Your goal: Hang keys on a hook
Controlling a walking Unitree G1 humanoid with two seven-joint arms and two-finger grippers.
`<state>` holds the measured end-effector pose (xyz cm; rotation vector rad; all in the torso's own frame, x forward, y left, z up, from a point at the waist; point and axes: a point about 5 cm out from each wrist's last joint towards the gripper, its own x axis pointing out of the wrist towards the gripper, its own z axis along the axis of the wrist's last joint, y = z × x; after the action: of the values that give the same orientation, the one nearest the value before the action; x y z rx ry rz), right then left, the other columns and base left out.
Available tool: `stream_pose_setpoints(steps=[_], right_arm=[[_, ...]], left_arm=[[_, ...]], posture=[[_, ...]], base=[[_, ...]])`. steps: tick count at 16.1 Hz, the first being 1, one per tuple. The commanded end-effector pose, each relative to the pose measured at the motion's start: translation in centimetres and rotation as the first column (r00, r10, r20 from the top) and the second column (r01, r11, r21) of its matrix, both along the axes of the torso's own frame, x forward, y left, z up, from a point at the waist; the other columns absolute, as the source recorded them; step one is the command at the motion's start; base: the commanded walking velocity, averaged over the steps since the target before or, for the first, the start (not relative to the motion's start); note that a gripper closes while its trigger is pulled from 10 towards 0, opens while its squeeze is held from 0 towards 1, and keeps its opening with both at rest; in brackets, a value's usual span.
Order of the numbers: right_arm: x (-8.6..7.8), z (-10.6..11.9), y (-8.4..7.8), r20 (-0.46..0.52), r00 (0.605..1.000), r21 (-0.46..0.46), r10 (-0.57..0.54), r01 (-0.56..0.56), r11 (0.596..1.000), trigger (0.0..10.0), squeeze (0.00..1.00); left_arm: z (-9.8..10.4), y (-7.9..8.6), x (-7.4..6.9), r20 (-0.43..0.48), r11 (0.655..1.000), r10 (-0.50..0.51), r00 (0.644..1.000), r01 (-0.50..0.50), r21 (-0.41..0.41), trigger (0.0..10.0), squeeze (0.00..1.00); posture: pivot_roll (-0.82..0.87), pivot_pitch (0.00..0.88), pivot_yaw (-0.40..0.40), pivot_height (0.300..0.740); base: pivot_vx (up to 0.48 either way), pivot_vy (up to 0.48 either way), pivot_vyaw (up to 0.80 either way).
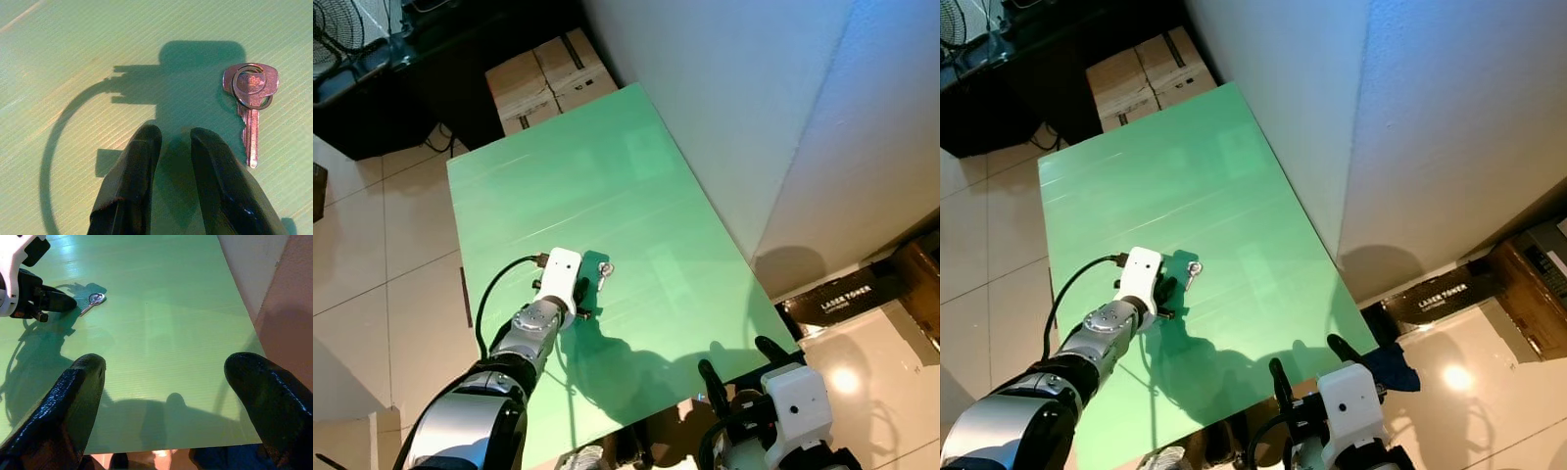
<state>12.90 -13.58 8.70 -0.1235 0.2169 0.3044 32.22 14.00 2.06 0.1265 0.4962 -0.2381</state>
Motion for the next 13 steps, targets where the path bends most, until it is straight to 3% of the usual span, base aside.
stream_pose_setpoints(steps=[1, 3, 8, 11, 13], right_arm=[[-0.5, -0.5, 0.4, -0.027, 1.000, 0.019, 0.011, -0.010, 1.000, 10.0, 0.00], [-0.5, -0.4, 0.3, -0.023, 1.000, 0.020, 0.007, -0.006, 1.000, 10.0, 0.00], [0.0, -1.0, -0.2, -0.029, 1.000, 0.020, -0.012, 0.013, 1.000, 10.0, 0.00], [2.8, -2.9, -1.5, -0.038, 0.993, 0.022, -0.109, 0.110, 0.994, 10.0, 0.00], [5.4, -3.5, -2.1, -0.035, 0.986, 0.070, -0.160, 0.162, 0.984, 10.0, 0.00]], left_arm=[[-1.3, 0.7, -1.2, -0.057, 0.999, 0.025, 0.998, -0.026, -0.019, 10.0, 0.00], [-0.4, 0.5, -0.6, 0.006, 0.992, 0.037, 0.999, -0.036, -0.119, 10.0, 0.00], [0.7, -0.2, -0.3, 0.125, 0.977, 0.002, 0.992, 0.025, -0.213, 10.0, 0.00], [0.8, 0.2, -1.1, 0.170, 0.964, 0.016, 0.985, 0.030, -0.264, 10.0, 0.00], [0.9, 2.7, -2.5, 0.208, 0.965, 0.069, 0.976, -0.013, -0.262, 10.0, 0.00]], posture=[[-0.40, 0.284, 0.262, 0.740], [-0.40, 0.286, 0.264, 0.740], [-0.38, 0.257, 0.263, 0.740], [-0.33, 0.187, 0.255, 0.740], [-0.27, 0.116, 0.233, 0.740]], base=[[0.000, 0.000, 0.00], [0.000, 0.000, 0.00], [0.000, 0.000, 0.00], [0.000, 0.000, 0.00], [0.000, 0.000, 0.00]])
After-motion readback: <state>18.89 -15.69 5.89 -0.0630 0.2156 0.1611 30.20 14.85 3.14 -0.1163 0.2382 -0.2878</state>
